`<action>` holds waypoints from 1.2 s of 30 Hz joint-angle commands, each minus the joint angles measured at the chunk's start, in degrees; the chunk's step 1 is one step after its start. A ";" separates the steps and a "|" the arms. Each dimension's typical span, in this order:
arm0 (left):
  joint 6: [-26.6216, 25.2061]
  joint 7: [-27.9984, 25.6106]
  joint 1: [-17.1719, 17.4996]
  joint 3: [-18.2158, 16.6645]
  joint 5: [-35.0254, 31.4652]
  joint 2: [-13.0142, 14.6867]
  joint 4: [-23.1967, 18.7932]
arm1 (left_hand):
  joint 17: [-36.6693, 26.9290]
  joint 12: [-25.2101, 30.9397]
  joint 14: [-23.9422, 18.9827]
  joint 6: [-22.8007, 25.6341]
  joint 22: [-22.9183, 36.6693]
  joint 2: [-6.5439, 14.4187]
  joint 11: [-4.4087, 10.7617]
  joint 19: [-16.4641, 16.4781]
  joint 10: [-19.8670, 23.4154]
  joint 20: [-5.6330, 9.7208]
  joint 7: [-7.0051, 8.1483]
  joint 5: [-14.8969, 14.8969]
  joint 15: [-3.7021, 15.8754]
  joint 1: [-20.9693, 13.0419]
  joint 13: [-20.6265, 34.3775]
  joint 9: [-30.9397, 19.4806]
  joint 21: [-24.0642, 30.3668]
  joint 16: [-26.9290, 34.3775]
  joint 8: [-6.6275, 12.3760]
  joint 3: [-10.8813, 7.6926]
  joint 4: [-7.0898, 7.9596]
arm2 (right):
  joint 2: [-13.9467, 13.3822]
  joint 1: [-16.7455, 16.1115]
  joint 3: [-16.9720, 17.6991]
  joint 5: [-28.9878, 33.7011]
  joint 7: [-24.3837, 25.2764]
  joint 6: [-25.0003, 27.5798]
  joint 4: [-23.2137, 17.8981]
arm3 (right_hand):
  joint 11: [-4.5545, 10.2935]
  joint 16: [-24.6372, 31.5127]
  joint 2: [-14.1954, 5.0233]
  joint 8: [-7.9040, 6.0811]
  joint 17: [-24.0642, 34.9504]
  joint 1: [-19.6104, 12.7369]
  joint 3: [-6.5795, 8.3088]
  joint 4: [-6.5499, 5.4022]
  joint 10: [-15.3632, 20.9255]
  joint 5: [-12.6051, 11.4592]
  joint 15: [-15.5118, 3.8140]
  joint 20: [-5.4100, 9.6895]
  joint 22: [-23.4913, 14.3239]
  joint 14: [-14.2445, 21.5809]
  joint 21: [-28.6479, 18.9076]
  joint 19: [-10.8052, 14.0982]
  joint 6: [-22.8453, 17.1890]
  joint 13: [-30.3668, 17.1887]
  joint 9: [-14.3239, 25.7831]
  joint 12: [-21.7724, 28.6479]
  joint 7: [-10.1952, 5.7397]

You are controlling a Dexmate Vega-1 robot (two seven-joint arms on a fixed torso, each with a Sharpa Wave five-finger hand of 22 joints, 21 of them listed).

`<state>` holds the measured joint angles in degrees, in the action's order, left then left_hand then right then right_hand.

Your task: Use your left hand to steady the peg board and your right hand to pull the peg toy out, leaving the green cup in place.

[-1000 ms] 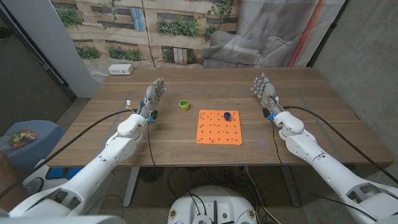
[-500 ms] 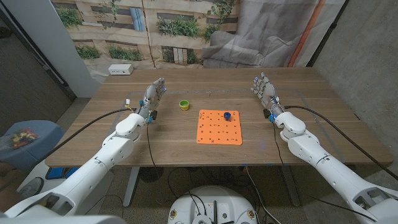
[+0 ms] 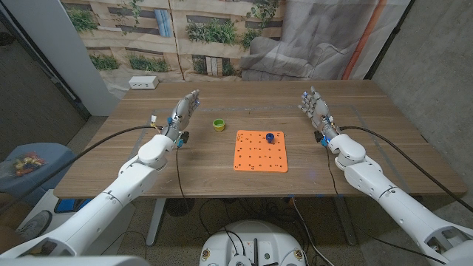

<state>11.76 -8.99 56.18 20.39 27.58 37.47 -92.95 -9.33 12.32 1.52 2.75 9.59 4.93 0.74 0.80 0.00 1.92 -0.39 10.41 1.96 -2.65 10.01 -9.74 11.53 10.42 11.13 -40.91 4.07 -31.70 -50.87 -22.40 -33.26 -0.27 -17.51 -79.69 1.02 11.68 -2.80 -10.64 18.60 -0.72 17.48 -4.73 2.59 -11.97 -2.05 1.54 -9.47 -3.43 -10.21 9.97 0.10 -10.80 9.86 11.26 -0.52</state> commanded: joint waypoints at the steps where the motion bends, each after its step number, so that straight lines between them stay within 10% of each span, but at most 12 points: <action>1: -3.28 -2.28 3.13 -0.14 -4.67 3.91 -8.43 | -0.21 0.23 -0.61 0.70 0.21 4.64 0.13 0.45 0.64 4.50 0.01 0.20 1.12 -0.52 0.20 -0.16 0.26 0.33 0.30 -0.12 -0.44 | 0.34 0.31 0.09 0.04 -1.38 -2.04 1.71 | 0.11 0.19 -0.36 -0.42 -0.04 -0.66 0.07 0.29 0.53 -0.26 -0.19 0.15 -0.18 0.42 -0.58 0.42 -0.44 -0.08 0.20 0.25 -0.22; 36: -13.44 -1.00 5.91 3.21 -35.11 19.80 -23.50 | -0.67 -0.13 -2.37 2.70 0.16 4.22 1.34 3.58 2.63 5.78 1.24 0.06 2.56 0.97 0.20 -0.17 0.55 0.35 -0.15 -0.18 1.16 | -1.15 3.13 -0.23 0.38 -5.11 -1.67 5.41 | 0.16 -0.26 -0.71 -0.07 -1.18 -1.29 0.41 0.71 0.27 -0.37 -0.60 0.43 -0.17 -0.05 -0.48 0.20 0.11 -0.05 0.19 -0.08 -0.50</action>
<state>-0.44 -10.35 61.69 22.12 2.89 53.58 -113.93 -9.75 12.32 -0.64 5.00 9.60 5.01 2.05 3.89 2.13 2.34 0.47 10.41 1.84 -2.50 10.01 -9.73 11.87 10.42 11.13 -41.02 4.78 -33.48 -49.63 -22.12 -32.44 -3.42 -18.81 -77.19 1.03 11.43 -3.71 -10.64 17.32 -1.62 17.87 -4.33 2.57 -11.97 -1.74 1.53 -9.46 -3.14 -10.21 9.97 0.11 -10.66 9.88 11.26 -0.51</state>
